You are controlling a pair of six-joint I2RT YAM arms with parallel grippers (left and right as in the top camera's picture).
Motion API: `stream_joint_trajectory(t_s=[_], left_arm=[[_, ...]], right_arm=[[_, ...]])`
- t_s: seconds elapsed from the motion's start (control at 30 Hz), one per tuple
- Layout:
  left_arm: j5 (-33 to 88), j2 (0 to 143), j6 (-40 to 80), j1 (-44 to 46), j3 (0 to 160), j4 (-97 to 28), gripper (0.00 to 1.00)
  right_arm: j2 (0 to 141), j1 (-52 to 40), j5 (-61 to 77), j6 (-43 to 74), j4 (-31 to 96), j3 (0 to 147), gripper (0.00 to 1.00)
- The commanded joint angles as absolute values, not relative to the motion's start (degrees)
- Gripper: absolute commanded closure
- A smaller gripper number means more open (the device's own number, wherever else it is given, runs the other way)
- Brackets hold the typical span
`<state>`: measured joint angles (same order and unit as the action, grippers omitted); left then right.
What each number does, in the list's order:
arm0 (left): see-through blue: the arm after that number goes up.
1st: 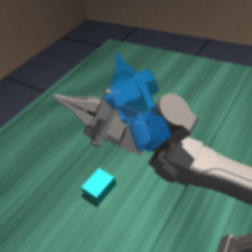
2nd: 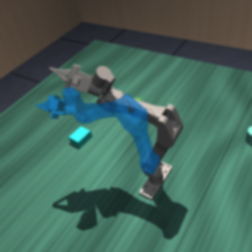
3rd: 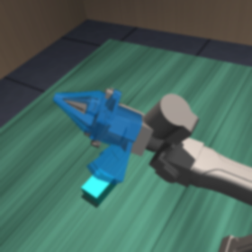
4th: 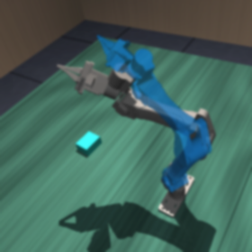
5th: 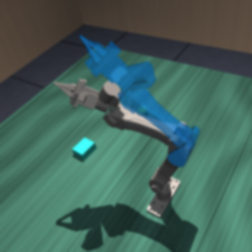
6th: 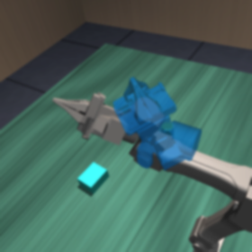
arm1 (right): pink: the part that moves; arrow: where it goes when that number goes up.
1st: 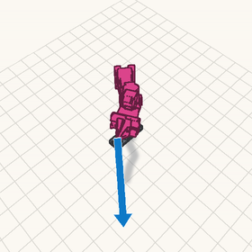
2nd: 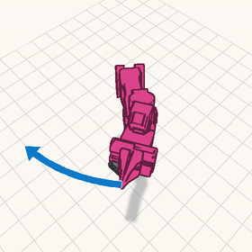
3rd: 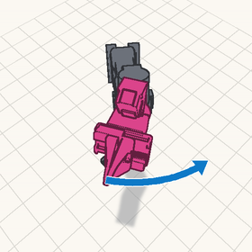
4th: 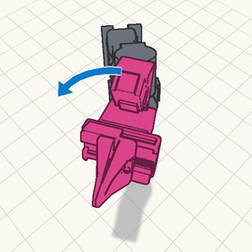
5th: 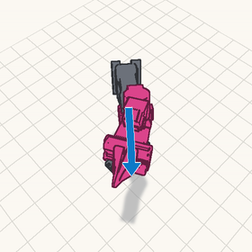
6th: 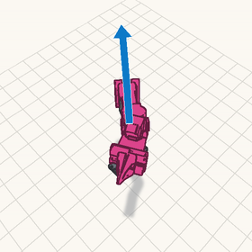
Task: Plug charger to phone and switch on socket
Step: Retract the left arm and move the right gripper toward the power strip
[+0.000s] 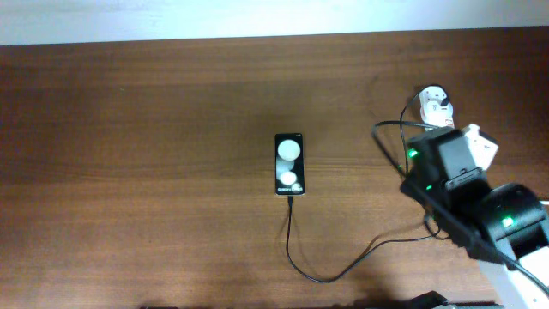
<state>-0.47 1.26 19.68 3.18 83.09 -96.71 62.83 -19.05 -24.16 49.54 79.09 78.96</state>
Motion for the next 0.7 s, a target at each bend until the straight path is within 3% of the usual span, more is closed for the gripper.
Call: stream_joint_trajectory(t_s=[0.0,0.07,0.27,0.67], left_arm=[[-0.9,0.8,19.7,2.8,83.0,-96.7,0.01],[-0.9,0.8,19.7,2.8,83.0,-96.7,0.01],[-0.9,0.8,19.6,2.8,83.0,-96.7,0.01],[-0.9,0.7,19.7,2.8,83.0,-96.7,0.01]], right_arm=[[65.1,-11.3,-22.5,49.8,79.1,79.7,0.96],[69.4,-2.4,-18.3,46.5,78.4,79.7,0.96],[80.3,10.3,-13.0,41.7,75.1,79.7,0.96],[93.1,22.5,0.6,37.9,56.5,80.3,0.96]])
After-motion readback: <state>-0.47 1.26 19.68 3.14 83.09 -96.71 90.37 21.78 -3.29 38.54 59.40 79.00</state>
